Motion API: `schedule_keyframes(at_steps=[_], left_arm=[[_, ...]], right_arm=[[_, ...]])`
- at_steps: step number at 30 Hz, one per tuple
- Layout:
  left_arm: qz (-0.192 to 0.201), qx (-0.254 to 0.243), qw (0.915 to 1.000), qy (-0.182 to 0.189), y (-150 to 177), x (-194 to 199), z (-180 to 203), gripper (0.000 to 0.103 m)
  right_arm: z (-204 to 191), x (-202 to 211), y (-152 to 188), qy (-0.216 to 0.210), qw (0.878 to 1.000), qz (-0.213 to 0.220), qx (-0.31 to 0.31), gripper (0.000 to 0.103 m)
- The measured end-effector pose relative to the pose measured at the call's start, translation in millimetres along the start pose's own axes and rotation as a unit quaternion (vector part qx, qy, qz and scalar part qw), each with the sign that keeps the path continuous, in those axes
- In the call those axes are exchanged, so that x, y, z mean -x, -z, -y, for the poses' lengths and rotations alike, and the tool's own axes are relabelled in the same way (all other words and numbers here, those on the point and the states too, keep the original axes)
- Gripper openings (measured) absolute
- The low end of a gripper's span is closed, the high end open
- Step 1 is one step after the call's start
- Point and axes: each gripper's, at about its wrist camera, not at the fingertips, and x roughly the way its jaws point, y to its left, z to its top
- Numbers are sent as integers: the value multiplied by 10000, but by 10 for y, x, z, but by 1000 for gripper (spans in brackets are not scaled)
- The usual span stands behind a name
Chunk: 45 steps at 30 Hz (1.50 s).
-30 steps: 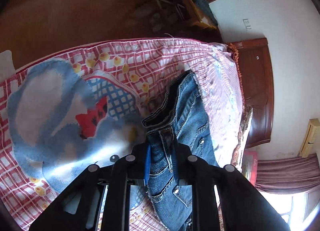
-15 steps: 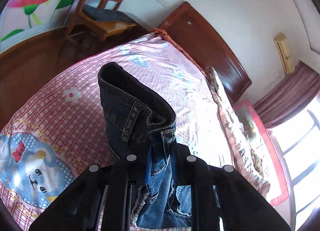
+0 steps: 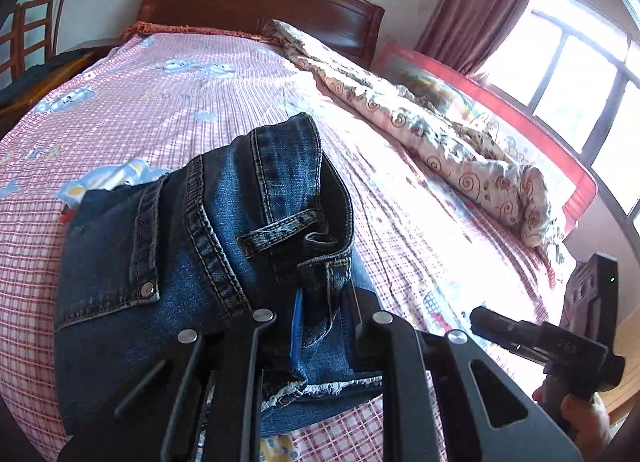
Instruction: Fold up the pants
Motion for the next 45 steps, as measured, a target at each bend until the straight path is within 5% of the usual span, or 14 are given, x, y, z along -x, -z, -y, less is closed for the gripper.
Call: schedule_keyframes(at_steps=[3,4,6,11,17,25,33,36,37,45], left_arm=[[-448,-194,9987,154,239,-273,72,24],[-504,-376,9978,229,306,-256,160,36],[-468,-930,9943,245,415,-109,371,63],[-123,-1119,9933,266,630,557,380,86],[-240,181,9995,-132,947,1138,-381,86],[-72,837,9951,-527,1223,1554,-983,86],[33,1002,9943,-368,1026,1420,-962,88],[34,1055,9939,-313,1016,1398,-963,88],[23,1067,9938,-312,1011,1399,-966,88],[157,917,9948,-423,836,1420,-1064,91]], right_arm=[[77,0,7,0,9999,-31,-98,64],[92,-7,6,-52,9998,-45,-167,64],[72,-44,-16,-280,9991,-102,-286,64],[-331,-235,-85,-1351,9896,-390,-307,64],[-619,-674,-28,-2021,9671,-1168,-1010,64],[-599,-703,129,-1146,9799,-1039,-1260,64],[-844,-1046,37,-706,9845,-1178,-1090,64],[-867,-1109,67,-451,9879,-1104,-992,36],[-871,-1103,70,-455,9889,-1057,-943,14],[-905,-594,-10,-1080,9916,-427,-566,12]])
